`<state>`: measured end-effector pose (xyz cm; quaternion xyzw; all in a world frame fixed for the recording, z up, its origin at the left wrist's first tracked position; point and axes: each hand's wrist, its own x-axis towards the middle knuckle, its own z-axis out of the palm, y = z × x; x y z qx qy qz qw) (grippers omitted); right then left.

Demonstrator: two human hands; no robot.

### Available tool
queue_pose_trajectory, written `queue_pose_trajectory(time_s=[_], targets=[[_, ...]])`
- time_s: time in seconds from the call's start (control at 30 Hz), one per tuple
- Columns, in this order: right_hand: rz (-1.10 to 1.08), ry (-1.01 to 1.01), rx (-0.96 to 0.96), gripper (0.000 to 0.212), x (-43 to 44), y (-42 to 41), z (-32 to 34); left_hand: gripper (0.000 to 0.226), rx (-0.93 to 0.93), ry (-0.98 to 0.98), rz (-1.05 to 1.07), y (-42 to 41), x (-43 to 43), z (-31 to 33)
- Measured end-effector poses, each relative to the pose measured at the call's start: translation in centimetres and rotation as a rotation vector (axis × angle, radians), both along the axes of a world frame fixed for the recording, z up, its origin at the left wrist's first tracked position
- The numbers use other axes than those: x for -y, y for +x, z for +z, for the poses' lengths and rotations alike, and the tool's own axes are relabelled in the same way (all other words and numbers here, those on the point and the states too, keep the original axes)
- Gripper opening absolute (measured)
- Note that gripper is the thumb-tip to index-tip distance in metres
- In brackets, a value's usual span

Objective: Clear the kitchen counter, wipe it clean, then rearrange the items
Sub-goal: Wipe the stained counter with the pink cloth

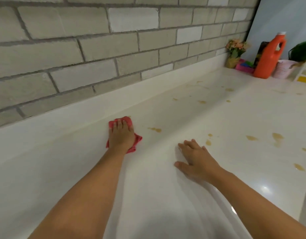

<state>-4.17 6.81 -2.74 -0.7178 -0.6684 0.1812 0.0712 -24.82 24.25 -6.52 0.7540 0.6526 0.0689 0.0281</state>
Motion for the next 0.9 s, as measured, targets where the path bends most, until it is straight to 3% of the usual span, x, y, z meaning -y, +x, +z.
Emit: queue_pose_trajectory(time_s=[0.13, 0.2, 0.3, 0.4, 0.47, 0.57, 0.63, 0.73, 0.83, 0.9], targets=[[-0.318, 0.115, 0.066, 0.065, 3.4, 5.1, 1.0, 0.066, -0.054, 0.011, -0.316, 8.9, 5.3, 0.3], [-0.410, -0.012, 0.102, 0.062, 4.9, 7.9, 2.0, 0.085, 0.016, 0.016, -0.463, 10.6, 9.7, 0.5], [-0.342, -0.185, 0.095, 0.064, 6.0, 9.3, 3.0, 0.089, 0.051, -0.072, -0.593, 8.9, 15.0, 0.9], [-0.240, -0.236, 0.152, 0.070, 6.4, 9.1, 3.0, 0.086, -0.056, -0.010, -0.466, 4.1, 12.9, 0.5], [-0.211, -0.242, 0.192, 0.075, 6.6, 9.1, 2.7, 0.063, -0.123, 0.006, -0.189, 0.0, 8.3, 0.4], [-0.178, -0.216, 0.218, 0.073, 6.6, 9.4, 2.1, 0.052, 0.065, 0.006, 0.206, -3.0, 3.6, 1.2], [-0.170, -0.206, 0.214, 0.074, 6.5, 9.5, 1.8, 0.054, 0.096, -0.030, 0.266, -0.1, 2.6, 1.4], [-0.162, -0.168, 0.196, 0.080, 6.7, 9.9, 1.2, 0.066, 0.051, -0.062, 0.081, 8.0, 3.4, 1.3], [-0.128, -0.136, 0.134, 0.082, 7.1, 10.7, 1.3, 0.086, -0.084, 0.035, -0.201, 16.8, 6.3, 1.0], [-0.132, -0.142, -0.008, 0.078, 7.3, 12.1, 2.2, 0.067, -0.022, -0.043, -0.321, 21.5, 10.3, 1.3]])
